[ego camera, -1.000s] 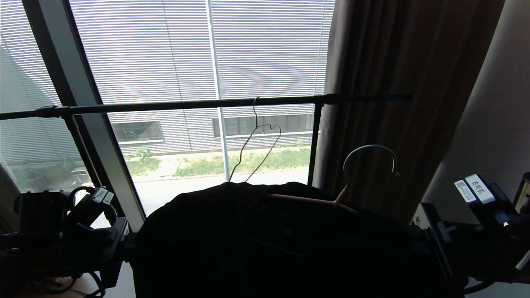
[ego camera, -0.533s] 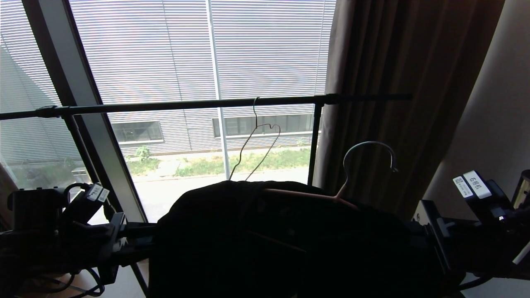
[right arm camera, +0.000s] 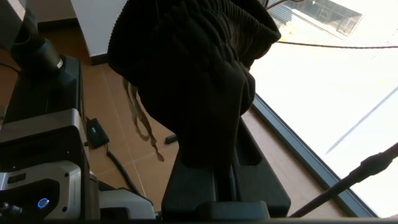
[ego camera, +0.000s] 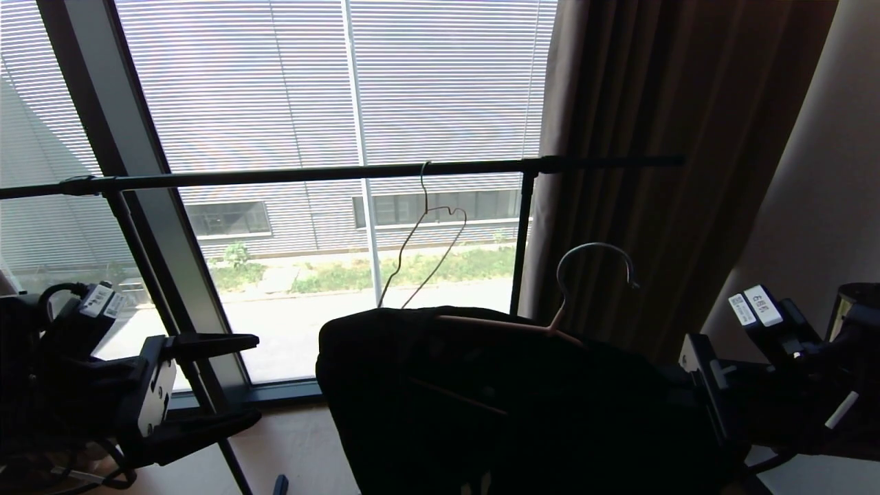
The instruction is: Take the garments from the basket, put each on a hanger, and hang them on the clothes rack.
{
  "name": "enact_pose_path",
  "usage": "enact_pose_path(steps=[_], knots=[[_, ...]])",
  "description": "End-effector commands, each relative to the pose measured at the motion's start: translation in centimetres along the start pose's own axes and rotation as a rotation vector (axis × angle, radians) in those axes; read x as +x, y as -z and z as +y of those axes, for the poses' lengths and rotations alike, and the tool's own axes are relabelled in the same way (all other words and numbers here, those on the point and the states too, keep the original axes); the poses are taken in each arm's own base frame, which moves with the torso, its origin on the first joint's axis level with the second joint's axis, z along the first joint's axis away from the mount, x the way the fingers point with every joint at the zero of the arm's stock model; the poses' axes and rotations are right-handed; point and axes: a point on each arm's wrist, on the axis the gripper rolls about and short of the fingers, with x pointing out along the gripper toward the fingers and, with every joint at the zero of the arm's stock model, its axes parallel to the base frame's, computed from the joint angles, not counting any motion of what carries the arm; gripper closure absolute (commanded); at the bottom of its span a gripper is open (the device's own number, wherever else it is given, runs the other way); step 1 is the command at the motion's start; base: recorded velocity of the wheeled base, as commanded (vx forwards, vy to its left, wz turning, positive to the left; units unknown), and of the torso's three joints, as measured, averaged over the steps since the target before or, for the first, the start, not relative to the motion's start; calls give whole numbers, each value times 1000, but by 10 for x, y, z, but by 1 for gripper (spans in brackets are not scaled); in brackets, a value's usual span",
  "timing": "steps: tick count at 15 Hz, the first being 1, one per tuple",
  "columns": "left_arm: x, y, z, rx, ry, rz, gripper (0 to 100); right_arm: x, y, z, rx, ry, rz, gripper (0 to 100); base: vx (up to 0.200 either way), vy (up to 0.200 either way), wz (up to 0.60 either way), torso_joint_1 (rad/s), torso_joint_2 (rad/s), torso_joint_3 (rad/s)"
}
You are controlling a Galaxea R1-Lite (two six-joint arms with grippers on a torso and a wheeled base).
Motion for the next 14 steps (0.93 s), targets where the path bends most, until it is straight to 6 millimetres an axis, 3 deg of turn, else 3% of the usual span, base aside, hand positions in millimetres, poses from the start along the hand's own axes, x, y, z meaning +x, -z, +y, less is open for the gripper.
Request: enact_pose_path(steps=[1, 2, 6, 9, 12, 14], knots=[[1, -45, -21, 86, 49, -20, 0, 6, 5, 1, 17, -25, 20, 100, 0, 0, 0, 0, 0, 0], [6, -67, -31, 46, 87, 10, 0, 7, 6, 3, 17, -35, 24, 100, 0, 0, 0, 0, 0, 0], [32, -89, -45, 148, 126, 89, 0, 11, 9, 9, 6, -66, 35, 100, 0, 0, 0, 0, 0, 0], [52, -90, -45, 181, 213, 93, 0, 12, 10, 13, 6, -83, 40, 100, 0, 0, 0, 0, 0, 0], [73, -73, -35, 220, 274, 125, 0, 12, 11, 16, -23, -93, 39, 100, 0, 0, 0, 0, 0, 0], [77, -69, -32, 219, 282, 135, 0, 11, 11, 17, -24, -93, 38, 100, 0, 0, 0, 0, 0, 0]])
